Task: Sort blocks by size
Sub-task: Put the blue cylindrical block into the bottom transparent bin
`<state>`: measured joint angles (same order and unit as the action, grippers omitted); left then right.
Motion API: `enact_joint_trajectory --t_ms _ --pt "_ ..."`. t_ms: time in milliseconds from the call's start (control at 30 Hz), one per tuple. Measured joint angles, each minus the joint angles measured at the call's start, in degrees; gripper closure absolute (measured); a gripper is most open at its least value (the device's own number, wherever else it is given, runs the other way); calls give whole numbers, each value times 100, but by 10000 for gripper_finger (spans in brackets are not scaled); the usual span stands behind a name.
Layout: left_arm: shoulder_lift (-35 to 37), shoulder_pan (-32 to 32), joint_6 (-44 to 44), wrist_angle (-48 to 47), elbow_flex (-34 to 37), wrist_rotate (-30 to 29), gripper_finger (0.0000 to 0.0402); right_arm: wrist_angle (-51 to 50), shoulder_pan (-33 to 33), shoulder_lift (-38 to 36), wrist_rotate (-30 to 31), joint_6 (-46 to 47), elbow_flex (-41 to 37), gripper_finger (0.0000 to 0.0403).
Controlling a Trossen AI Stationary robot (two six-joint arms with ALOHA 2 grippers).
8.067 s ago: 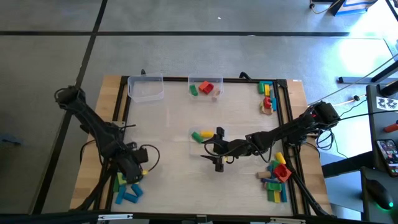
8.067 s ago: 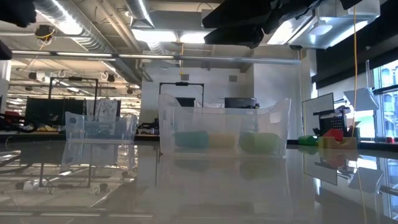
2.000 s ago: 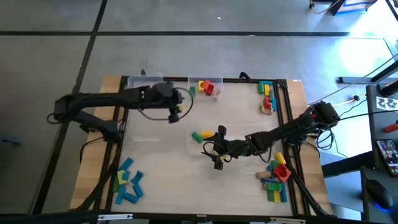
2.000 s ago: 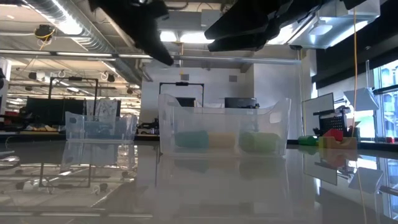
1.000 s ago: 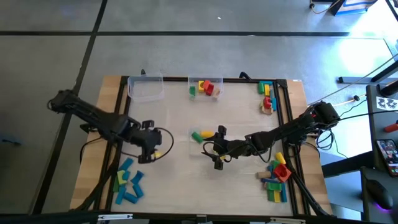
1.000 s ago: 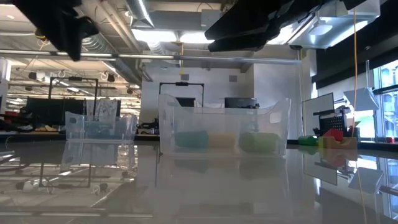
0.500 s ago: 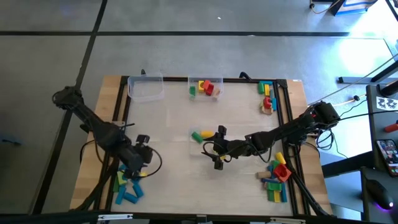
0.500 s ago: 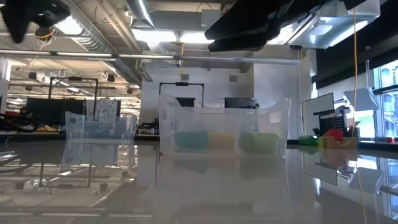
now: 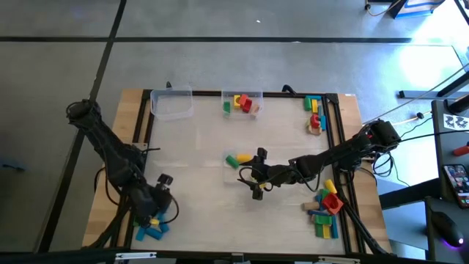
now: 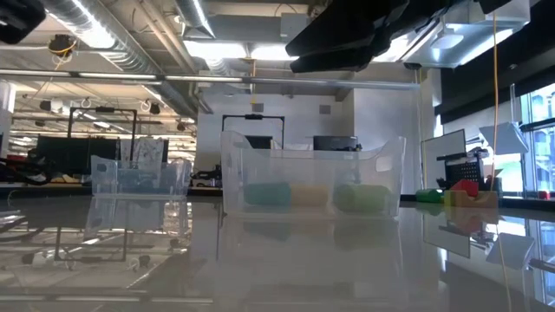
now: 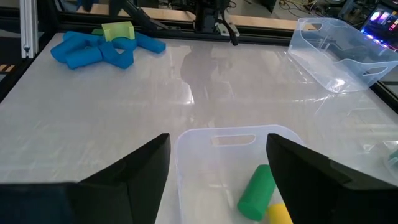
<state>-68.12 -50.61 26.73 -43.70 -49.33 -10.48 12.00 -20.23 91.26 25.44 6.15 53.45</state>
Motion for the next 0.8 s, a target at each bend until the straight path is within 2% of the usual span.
enact_joint_trajectory --t_ms 100,267,467,667,800 --pt "0 -46 -306 434 170 5 229 -10 0 0 6 -11 0 139" --pt "-43 -69 -288 887 390 269 229 -10 0 0 6 -37 0 139" --pt "-458 -206 -708 1070 392 568 229 -12 0 0 103 -57 0 139" --pt "-972 -251 -566 1165 392 1052 229 -14 17 0 112 -63 0 139" --pt "-1262 -393 -615 1152 392 1168 229 -14 92 -1 102 -63 0 139"
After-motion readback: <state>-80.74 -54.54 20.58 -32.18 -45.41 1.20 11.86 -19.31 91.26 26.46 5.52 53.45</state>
